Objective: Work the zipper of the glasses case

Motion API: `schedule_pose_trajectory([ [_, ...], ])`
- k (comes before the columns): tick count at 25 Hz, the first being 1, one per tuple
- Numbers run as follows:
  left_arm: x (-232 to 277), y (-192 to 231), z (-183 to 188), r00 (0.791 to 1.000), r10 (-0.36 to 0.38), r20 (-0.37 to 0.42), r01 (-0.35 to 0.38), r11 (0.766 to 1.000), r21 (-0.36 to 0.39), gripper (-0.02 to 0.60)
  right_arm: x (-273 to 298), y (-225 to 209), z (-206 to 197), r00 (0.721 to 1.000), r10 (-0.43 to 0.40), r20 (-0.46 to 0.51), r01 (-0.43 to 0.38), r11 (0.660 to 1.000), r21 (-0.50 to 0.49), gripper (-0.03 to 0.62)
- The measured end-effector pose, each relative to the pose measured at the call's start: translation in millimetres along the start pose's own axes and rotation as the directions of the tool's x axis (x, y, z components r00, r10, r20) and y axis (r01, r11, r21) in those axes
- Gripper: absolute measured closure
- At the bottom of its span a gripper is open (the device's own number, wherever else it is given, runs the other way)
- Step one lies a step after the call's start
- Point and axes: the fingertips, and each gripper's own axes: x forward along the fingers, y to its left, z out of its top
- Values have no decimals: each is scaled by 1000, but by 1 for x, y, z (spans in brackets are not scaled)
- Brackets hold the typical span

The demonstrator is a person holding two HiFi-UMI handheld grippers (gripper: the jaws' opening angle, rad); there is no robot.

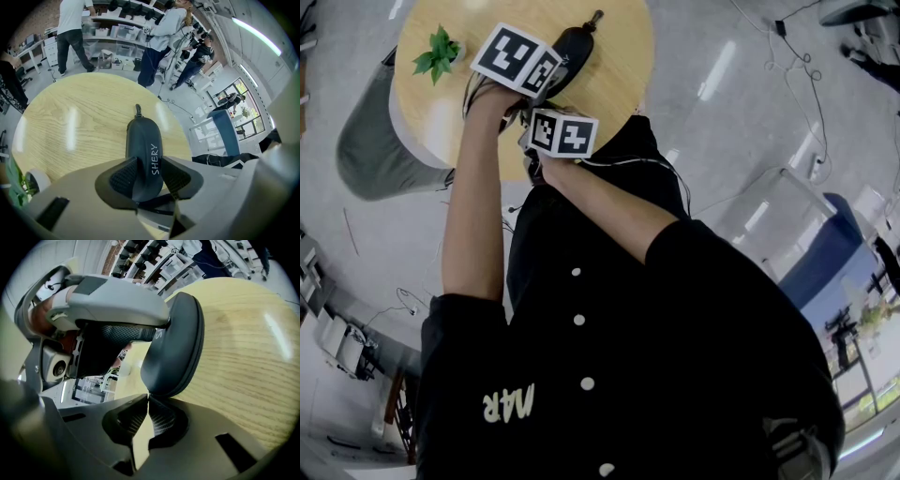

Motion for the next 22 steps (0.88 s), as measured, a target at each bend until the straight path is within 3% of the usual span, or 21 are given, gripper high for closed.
schedule_pose_trajectory([
  [10,-1,1,0,1000,6,6,-6,1000,16,457,-1,-2,-3,999,22,-43,-23,999,-25,579],
  [17,-2,1,0,999,21,31,-22,999,42,457,-8,-1,-8,993,30,-118,-51,984,-172,524],
  [22,-13,-2,10,989,56,138,-66,995,70,459,-26,-2,-6,980,61,-192,-104,969,-222,465],
])
